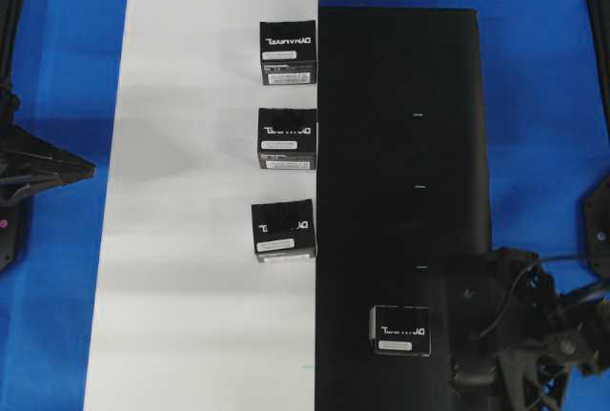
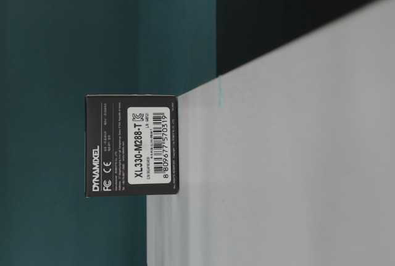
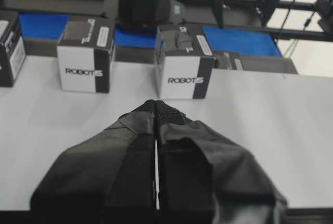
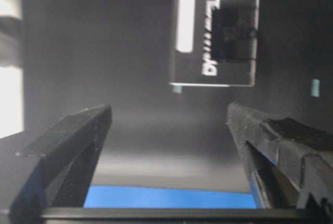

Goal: Place the box from the black base onto the white base.
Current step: 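Lower the open right gripper around the black box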

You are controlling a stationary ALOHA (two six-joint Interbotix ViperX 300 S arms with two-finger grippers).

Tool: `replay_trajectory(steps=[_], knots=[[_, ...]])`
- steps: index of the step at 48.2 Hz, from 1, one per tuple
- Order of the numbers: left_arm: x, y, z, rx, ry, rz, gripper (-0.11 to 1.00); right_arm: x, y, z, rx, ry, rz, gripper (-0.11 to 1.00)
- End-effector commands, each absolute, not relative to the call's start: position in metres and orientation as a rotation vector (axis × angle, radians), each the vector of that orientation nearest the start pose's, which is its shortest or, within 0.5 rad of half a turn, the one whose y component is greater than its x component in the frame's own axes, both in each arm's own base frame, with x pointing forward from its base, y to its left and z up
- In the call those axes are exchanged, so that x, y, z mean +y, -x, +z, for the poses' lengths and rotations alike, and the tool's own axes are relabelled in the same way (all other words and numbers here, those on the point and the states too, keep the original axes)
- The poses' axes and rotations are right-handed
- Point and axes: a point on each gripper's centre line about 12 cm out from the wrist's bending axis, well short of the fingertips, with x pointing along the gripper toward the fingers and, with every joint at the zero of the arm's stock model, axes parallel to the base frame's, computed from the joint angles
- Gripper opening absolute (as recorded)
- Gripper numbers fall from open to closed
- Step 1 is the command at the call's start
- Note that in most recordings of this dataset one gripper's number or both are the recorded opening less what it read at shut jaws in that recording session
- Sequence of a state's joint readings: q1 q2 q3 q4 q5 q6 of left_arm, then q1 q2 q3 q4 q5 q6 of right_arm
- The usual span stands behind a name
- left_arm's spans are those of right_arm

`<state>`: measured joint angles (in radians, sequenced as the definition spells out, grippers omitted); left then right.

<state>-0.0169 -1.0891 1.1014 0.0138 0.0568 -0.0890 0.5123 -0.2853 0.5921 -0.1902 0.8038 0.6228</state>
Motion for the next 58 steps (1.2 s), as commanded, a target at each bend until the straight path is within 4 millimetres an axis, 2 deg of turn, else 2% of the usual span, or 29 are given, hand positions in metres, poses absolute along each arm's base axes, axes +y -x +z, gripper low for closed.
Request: replay_trajectory(steps=[1,6,11,17,27,41,58], knots=[[-0.003,-0.181,0.318,0.044,0.073,-0.016,-0.03,0.137,-0.287,0.230,1.083,-0.008,0.029,0.99],[-0.003,-0.181,0.319,0.042,0.078,-0.016,-0.03,0.136,-0.290,0.226,1.040,0.002,-0.020,0.99],[-0.003,-0.181,0.320,0.041,0.096,-0.016,-0.03,0.144,-0.280,0.216,1.014,-0.047,-0.023,0.99],[-0.003,-0.181,0.319,0.052,0.116,-0.014,-0.03,0.152,-0.268,0.213,0.985,-0.100,0.003,0.99],[-0.003,-0.181,0.319,0.064,0.121,-0.013,-0.03,0.139,-0.260,0.202,0.986,-0.029,-0.030,0.99],[-0.003,-0.181,0.321,0.058,0.141,-0.013,-0.03,0.140,-0.258,0.188,0.933,-0.072,0.010,0.99],[-0.003,-0.181,0.322,0.057,0.176,-0.012,-0.03,0.132,-0.259,0.183,0.884,-0.061,-0.013,0.99]])
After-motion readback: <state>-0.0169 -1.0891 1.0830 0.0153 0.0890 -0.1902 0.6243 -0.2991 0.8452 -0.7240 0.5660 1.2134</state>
